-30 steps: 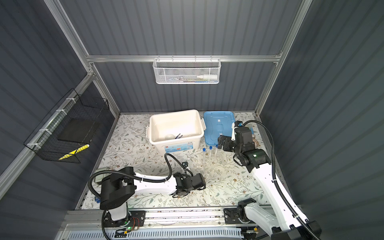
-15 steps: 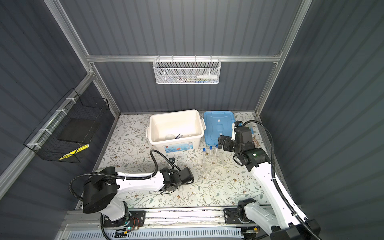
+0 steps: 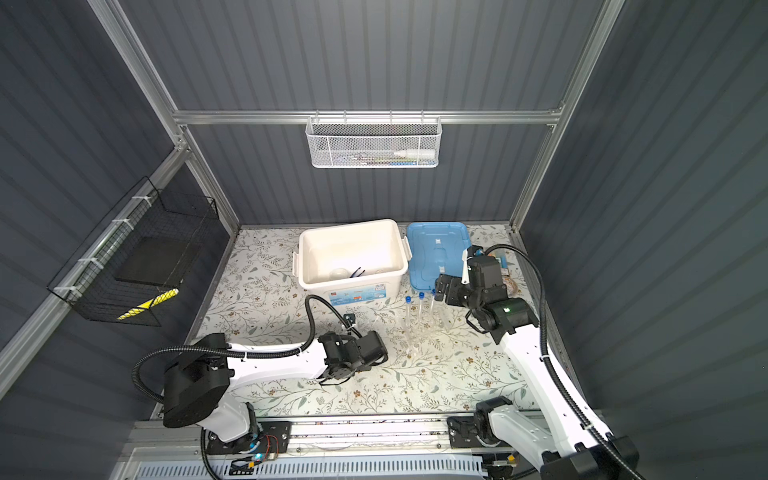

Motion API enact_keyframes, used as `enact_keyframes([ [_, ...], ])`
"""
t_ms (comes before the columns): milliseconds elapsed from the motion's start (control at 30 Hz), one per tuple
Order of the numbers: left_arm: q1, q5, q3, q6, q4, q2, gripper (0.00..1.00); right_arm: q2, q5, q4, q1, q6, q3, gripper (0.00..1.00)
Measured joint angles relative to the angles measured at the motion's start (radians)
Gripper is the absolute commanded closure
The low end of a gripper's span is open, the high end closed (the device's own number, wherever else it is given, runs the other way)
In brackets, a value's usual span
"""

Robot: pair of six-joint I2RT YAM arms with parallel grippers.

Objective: Organize the chemistry lab equipment

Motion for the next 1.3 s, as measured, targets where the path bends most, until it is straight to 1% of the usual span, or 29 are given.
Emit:
enact_keyframes([
  [67, 0.000, -0.008, -0.007, 0.005, -0.030, -0.029, 0.35, -0.007, 0.000, -0.002, -0.002, 0.000, -0.001, 0.01],
  [200, 0.000, -0.055, -0.013, 0.032, -0.108, -0.137, 0.24, -0.018, -0.001, -0.002, -0.003, 0.000, -0.012, 0.01],
  [267, 0.000, -0.084, -0.028, 0.072, -0.130, -0.206, 0.20, -0.018, -0.004, -0.002, -0.003, 0.000, -0.019, 0.01],
  [433, 0.026, -0.114, -0.112, 0.206, -0.141, -0.349, 0.16, -0.018, -0.008, -0.002, -0.004, 0.000, -0.023, 0.01],
  [500, 0.063, -0.114, -0.153, 0.271, -0.136, -0.388, 0.17, -0.018, -0.011, -0.002, -0.004, 0.000, -0.023, 0.01],
  [600, 0.144, -0.089, -0.209, 0.376, -0.104, -0.420, 0.17, -0.018, -0.015, -0.002, -0.004, 0.001, -0.023, 0.01],
  [700, 0.211, -0.063, -0.229, 0.487, -0.062, -0.402, 0.17, -0.019, -0.019, -0.003, -0.004, 0.001, -0.026, 0.01],
  [833, 0.296, 0.003, -0.225, 0.641, 0.028, -0.319, 0.18, -0.029, -0.022, -0.009, -0.004, 0.002, -0.038, 0.01],
  [867, 0.325, 0.025, -0.220, 0.675, 0.048, -0.293, 0.19, -0.032, -0.022, -0.010, -0.004, 0.003, -0.042, 0.01],
  [967, 0.432, 0.112, -0.169, 0.786, 0.088, -0.189, 0.29, -0.040, -0.022, -0.018, -0.004, 0.007, -0.046, 0.01],
  [1033, 0.481, 0.170, -0.092, 0.855, 0.081, -0.094, 0.33, -0.046, -0.022, -0.021, -0.004, 0.009, -0.046, 0.01],
  [1100, 0.494, 0.214, -0.039, 0.901, 0.082, -0.029, 0.38, -0.057, -0.021, -0.025, -0.005, 0.012, -0.046, 0.01],
  [1133, 0.494, 0.241, -0.029, 0.921, 0.085, -0.006, 0.39, -0.064, -0.019, -0.026, -0.005, 0.015, -0.046, 0.01],
  [1300, 0.490, 0.314, -0.047, 0.957, 0.062, -0.008, 0.39, -0.082, -0.015, -0.028, -0.005, 0.019, -0.046, 0.01],
])
